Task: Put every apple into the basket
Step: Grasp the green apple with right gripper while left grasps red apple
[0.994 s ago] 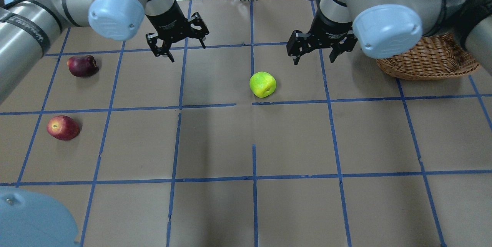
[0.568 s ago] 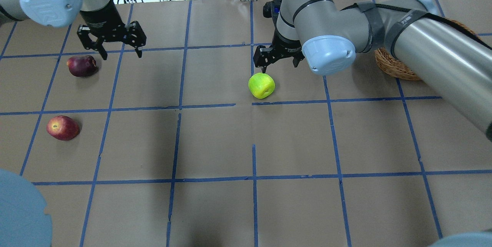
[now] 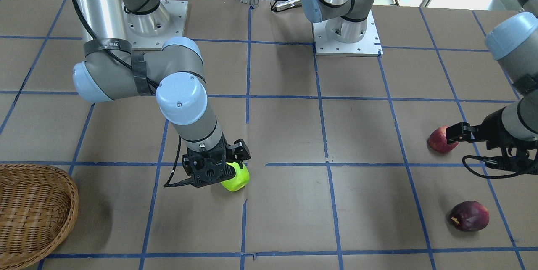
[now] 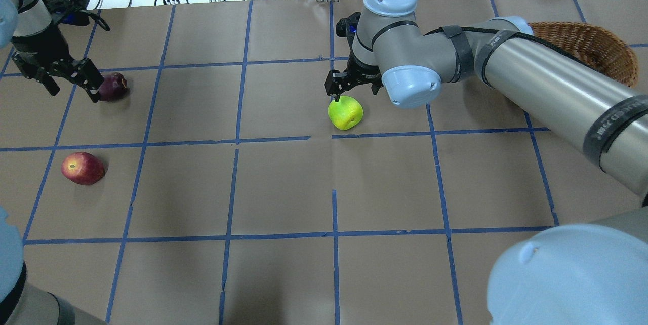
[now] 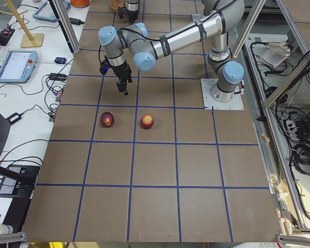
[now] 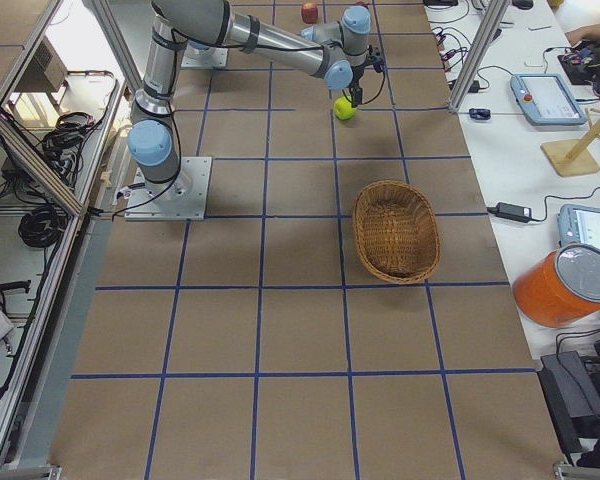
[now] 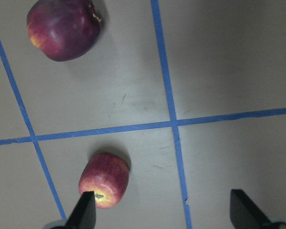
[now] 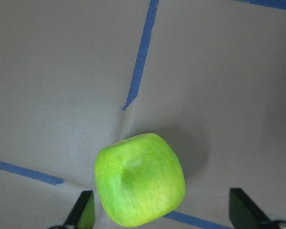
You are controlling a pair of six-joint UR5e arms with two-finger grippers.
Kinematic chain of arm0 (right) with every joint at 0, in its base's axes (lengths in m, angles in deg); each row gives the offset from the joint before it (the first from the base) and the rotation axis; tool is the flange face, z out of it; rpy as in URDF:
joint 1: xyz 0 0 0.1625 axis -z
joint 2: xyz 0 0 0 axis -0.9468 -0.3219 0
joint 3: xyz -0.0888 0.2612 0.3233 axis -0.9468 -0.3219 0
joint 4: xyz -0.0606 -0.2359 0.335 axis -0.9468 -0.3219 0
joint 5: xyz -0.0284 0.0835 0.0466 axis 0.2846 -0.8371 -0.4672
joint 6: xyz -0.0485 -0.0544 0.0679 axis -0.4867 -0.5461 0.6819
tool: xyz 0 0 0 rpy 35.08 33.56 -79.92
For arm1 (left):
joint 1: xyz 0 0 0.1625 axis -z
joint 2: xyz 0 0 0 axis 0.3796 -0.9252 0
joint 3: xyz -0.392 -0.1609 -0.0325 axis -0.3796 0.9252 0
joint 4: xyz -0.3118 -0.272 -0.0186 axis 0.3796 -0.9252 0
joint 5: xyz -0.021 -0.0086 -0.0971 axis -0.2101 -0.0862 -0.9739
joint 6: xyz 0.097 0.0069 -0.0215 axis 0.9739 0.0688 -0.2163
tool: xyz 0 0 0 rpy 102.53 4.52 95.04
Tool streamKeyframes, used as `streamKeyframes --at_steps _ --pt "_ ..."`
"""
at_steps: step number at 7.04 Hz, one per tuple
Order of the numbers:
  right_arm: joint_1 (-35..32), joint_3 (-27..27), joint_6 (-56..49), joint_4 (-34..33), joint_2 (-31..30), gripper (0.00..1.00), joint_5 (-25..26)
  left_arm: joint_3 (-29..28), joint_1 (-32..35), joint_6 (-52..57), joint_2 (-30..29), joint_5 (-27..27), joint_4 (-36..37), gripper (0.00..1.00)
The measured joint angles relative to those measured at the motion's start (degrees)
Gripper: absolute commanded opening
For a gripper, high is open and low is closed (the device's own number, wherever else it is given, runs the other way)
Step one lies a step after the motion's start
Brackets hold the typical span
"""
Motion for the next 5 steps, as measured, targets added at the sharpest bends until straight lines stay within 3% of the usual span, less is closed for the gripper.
streamKeyframes --at_steps 5 --pt "-0.9 0.1 -0.2 -1.5 3.9 1.00 -1.6 14.2 -10.4 9.1 -1.6 -4.3 14.6 1.00"
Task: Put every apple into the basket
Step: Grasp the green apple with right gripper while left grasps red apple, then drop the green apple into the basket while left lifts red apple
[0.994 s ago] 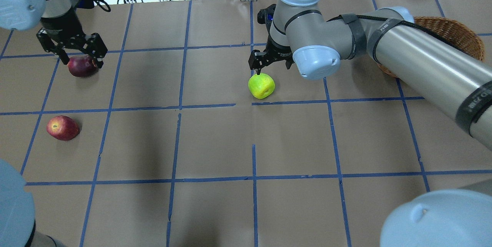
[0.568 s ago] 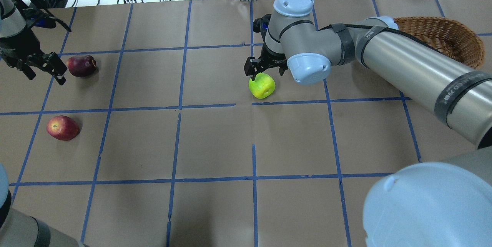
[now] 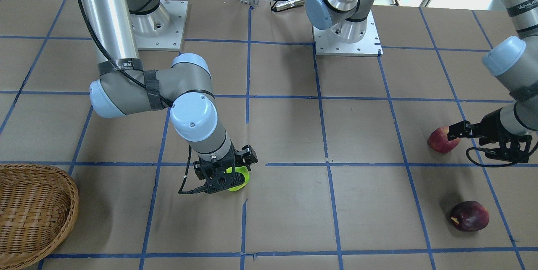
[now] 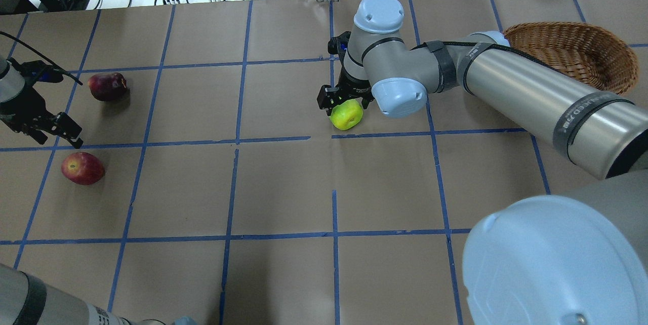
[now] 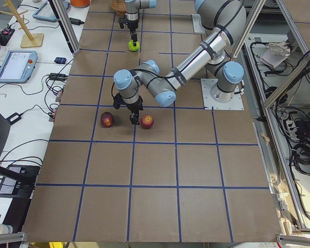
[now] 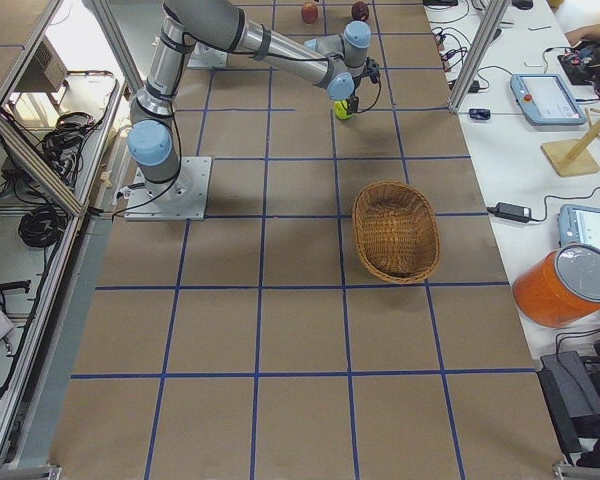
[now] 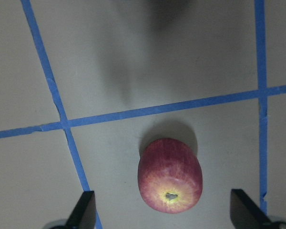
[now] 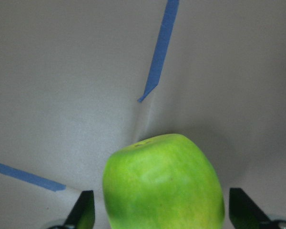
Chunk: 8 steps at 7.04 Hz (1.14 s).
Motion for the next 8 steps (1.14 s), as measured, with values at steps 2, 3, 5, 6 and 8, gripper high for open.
streamKeyframes --at_steps 2,3,5,6,8 --pt "0.0 0.2 0.4 -2.3 1.3 0.28 0.0 2.6 -0.4 0.4 -2.2 -0.6 1.0 1.00" --pt "0.0 0.3 0.5 -3.1 1.7 0.00 0.3 2.9 -0.4 0.6 -3.3 -0.5 1.1 1.00" --pt "1.2 -0.3 0.6 -3.1 0.3 0.00 0.8 2.5 -0.5 0.6 -5.2 0.6 1.3 0.49" --pt "3.5 -1.4 0.5 -1.0 -2.4 0.00 0.8 2.2 -0.4 0.6 -5.3 1.5 1.2 0.35" --pt "13.1 -6.8 -1.9 10.9 -8.1 0.00 1.4 1.9 -0.1 0.2 -4.5 1.9 0.4 0.34"
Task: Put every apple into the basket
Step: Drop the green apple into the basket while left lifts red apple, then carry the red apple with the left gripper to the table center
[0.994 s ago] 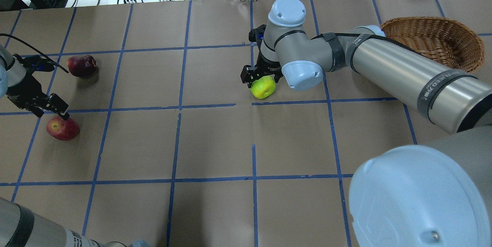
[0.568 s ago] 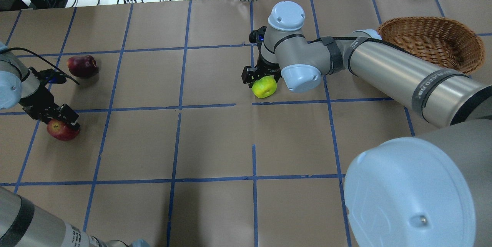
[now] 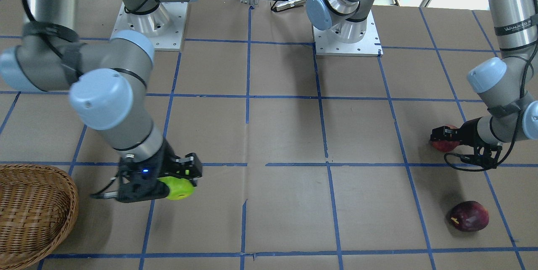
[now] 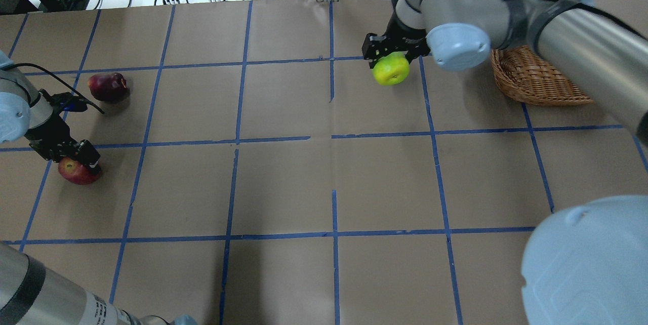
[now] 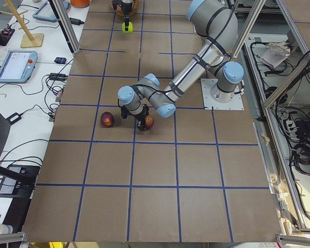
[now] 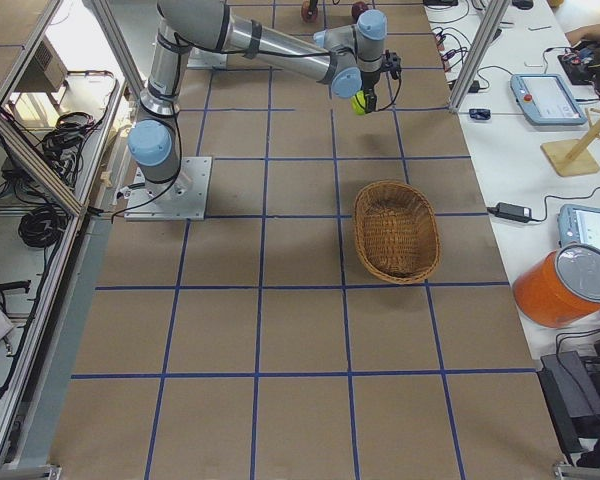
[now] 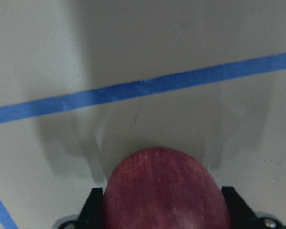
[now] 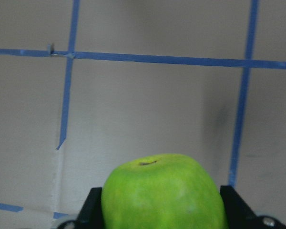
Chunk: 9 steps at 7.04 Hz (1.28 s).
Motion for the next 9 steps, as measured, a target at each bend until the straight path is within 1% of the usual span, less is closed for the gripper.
streamKeyframes --at_steps 1,2,3,4,5,6,7,8,9 --pt "5.8 -2.7 -2.6 3.9 -1.0 0.00 2.0 -0.8 0.9 -1.2 0.6 -0.2 -0.6 0.34" --pt "11.5 -4.5 -7.2 4.7 -1.0 0.00 4.7 -3.1 2.7 -3.6 1.4 -0.5 -2.7 0.34" --pt "16.8 -5.6 -13.4 4.2 -0.3 0.00 7.0 -6.5 5.5 -7.5 2.1 -1.0 -6.7 0.34" --pt "21.4 -6.0 -18.2 3.5 1.4 0.00 9.1 -9.8 8.3 -12.7 2.5 -1.9 -11.3 0.34" --pt "24.8 -6.2 -21.7 1.0 3.9 0.00 10.7 -12.4 11.0 -18.1 2.9 -4.1 -15.8 0.34" --pt "27.3 -6.2 -24.9 -3.7 7.3 0.00 12.4 -13.8 13.9 -23.5 3.1 -7.0 -18.6 0.34" --pt "29.3 -6.0 -27.4 -7.6 10.2 0.27 13.6 -14.3 17.2 -29.3 3.3 -8.8 -19.7 0.34" --pt "30.6 -5.7 -28.6 -9.2 11.7 0.85 14.1 -14.5 21.4 -36.7 3.6 -10.6 -19.9 0.34" --pt "31.1 -5.6 -28.9 -10.0 12.7 1.00 14.1 -14.5 25.7 -44.7 3.3 -12.3 -19.1 0.34"
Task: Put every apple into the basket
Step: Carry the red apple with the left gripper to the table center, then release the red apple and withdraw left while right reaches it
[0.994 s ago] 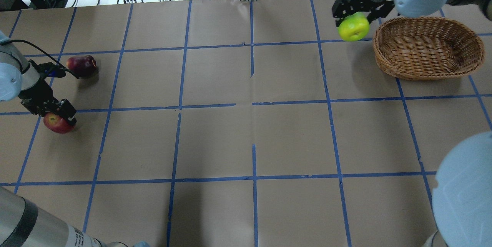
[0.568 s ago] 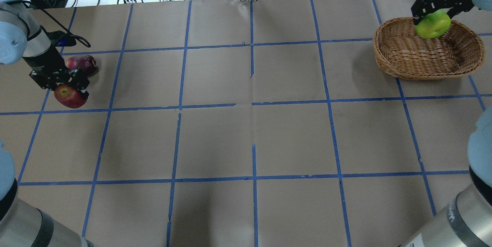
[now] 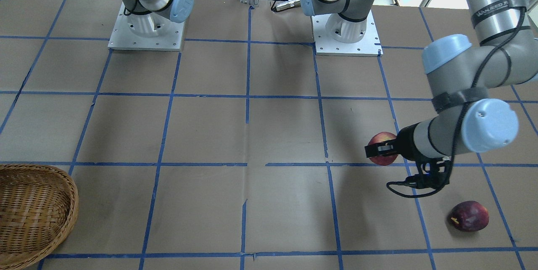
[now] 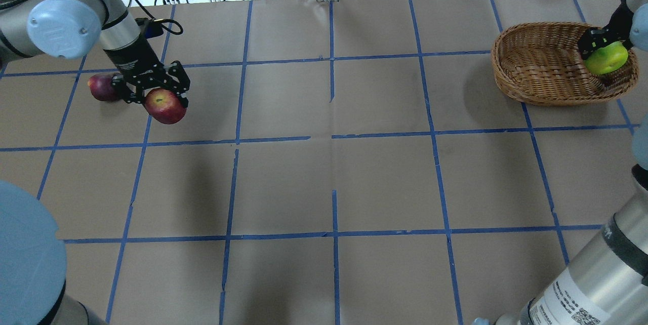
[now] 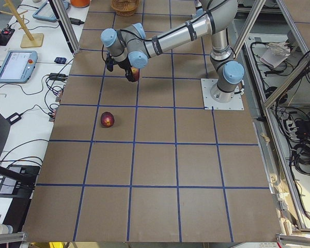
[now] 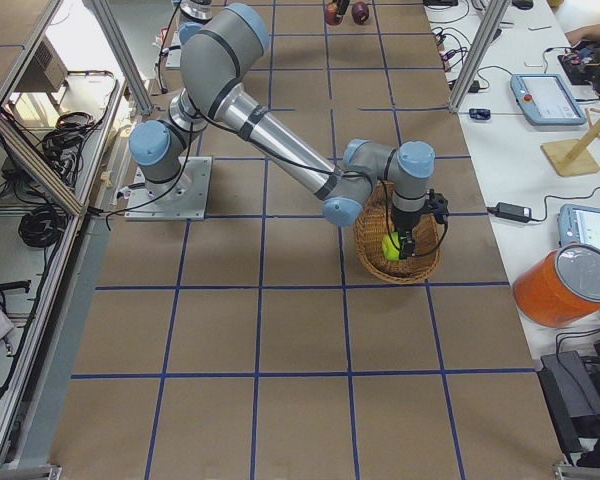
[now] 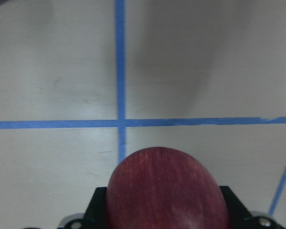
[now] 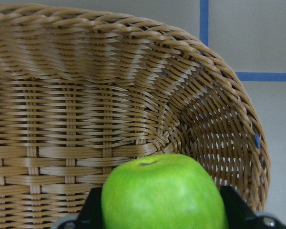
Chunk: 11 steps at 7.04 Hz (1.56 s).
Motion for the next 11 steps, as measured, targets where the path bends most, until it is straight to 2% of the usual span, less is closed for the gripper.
streamKeyframes --at_steps 3,5,6,8,11 --pt "0.1 -0.9 0.3 0.3 0.6 1.00 0.3 0.8 12.2 -24.8 -3.1 -4.7 11.7 0.35" --pt "-1.5 -1.2 0.5 6.3 -3.7 1.00 -0.3 0.9 20.7 -38.3 -7.7 -8.9 20.4 0.42" --pt "-4.3 -1.3 1.9 11.9 -7.2 1.00 -0.7 0.9 23.1 -41.0 -9.9 -10.1 22.4 0.99" --pt "-11.3 -1.2 8.3 20.9 -11.9 1.00 -3.5 1.0 24.9 -41.9 -12.0 -10.6 22.7 1.00" --pt "-19.9 -0.7 16.6 26.3 -12.9 1.00 -9.5 -2.2 22.2 -40.0 -10.3 -10.6 16.1 1.00"
